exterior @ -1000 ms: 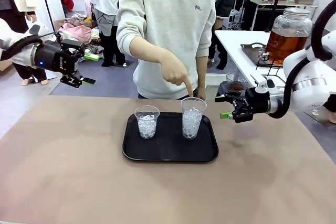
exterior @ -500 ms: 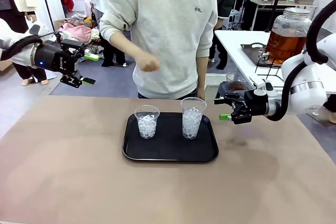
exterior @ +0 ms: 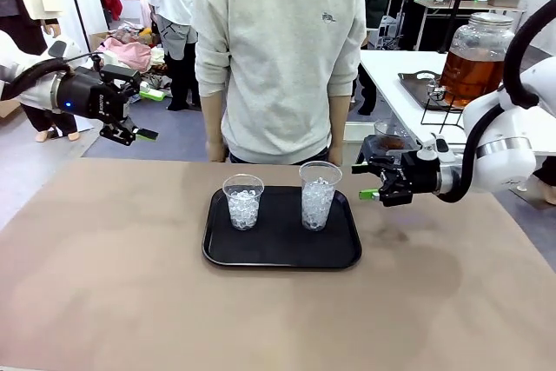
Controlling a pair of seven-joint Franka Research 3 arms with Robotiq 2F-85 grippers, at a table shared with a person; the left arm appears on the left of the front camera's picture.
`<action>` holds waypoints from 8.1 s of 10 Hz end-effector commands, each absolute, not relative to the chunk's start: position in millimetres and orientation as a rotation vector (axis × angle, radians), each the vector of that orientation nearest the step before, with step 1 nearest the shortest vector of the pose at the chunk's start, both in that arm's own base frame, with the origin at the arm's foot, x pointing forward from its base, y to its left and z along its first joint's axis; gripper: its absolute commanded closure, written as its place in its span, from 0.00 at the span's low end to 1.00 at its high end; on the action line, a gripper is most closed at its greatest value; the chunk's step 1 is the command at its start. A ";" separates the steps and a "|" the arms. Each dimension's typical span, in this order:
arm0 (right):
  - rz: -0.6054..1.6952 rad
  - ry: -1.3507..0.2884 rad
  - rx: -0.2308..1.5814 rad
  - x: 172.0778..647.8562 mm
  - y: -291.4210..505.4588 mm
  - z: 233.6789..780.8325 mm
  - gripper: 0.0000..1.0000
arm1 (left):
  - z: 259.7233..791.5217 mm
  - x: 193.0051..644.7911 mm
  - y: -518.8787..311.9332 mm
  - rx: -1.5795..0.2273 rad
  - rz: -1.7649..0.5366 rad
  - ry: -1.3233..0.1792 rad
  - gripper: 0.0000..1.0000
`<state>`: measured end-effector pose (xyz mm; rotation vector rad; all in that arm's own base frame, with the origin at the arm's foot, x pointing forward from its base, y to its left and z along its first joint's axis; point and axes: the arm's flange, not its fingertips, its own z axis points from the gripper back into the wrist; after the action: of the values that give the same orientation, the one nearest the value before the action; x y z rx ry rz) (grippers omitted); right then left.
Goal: Pour the drink into the iced cup.
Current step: Pick up the iced cup indicated by the human and present it to them, then open the gripper to release the iced cup you were holding.
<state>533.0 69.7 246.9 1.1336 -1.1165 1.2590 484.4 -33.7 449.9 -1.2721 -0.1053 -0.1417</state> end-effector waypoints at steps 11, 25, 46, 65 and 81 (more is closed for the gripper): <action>1.249 -1.146 1.154 526.9 120.4 209.1 0.00 | 451.8 483.7 -34.1 -1.271 -0.132 -0.106 0.00; 1.212 -1.181 1.150 508.9 141.1 214.7 0.00 | 451.8 483.7 -34.1 -1.271 -0.132 -0.106 0.00; 1.122 -1.089 1.209 519.3 178.0 221.3 0.40 | 451.8 483.7 -34.1 -1.271 -0.132 -0.106 0.00; 1.261 -1.145 1.250 561.2 147.8 365.6 0.40 | 451.8 483.7 -34.1 -1.271 -0.132 -0.106 0.00; 1.261 -1.145 1.250 561.2 147.8 365.6 0.40 | 451.8 483.7 -34.1 -1.271 -0.132 -0.106 0.00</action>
<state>563.0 147.5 362.0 1.2545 -1.1368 1.2526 484.4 -33.6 449.8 -1.2721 -0.1054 -0.1414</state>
